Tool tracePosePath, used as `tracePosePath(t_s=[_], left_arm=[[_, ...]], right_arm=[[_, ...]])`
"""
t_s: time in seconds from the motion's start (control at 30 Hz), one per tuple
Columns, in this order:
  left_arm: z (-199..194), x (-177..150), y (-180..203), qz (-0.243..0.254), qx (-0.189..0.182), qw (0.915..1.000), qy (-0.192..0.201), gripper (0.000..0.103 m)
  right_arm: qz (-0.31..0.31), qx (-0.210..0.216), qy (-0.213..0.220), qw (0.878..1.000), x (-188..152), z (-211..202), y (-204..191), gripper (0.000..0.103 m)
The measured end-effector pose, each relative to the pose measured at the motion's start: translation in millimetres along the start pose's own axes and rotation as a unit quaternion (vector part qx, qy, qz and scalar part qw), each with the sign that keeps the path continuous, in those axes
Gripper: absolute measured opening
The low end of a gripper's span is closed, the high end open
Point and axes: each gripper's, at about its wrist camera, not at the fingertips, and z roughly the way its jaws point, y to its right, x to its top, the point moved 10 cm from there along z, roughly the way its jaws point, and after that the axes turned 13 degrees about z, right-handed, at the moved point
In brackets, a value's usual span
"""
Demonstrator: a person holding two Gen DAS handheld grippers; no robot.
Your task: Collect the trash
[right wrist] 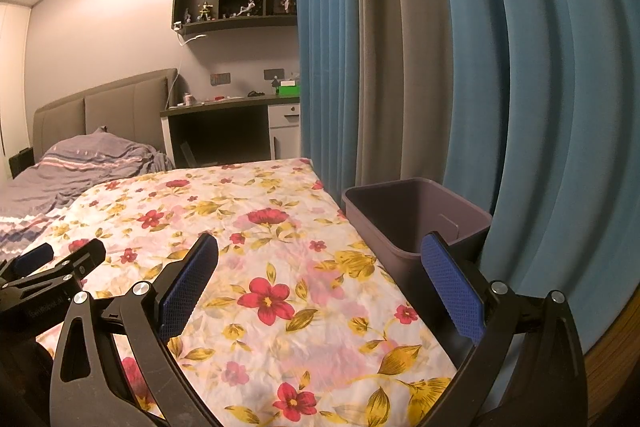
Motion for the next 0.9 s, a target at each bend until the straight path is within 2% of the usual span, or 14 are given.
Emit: tracePosePath(t_s=[0.9], left_arm=[[-0.6,0.2,2.0,0.000,0.000,1.0000,0.000,0.097]], right_arm=[[0.002,0.004,0.001,1.000,1.4,-2.2,-2.1,0.097]])
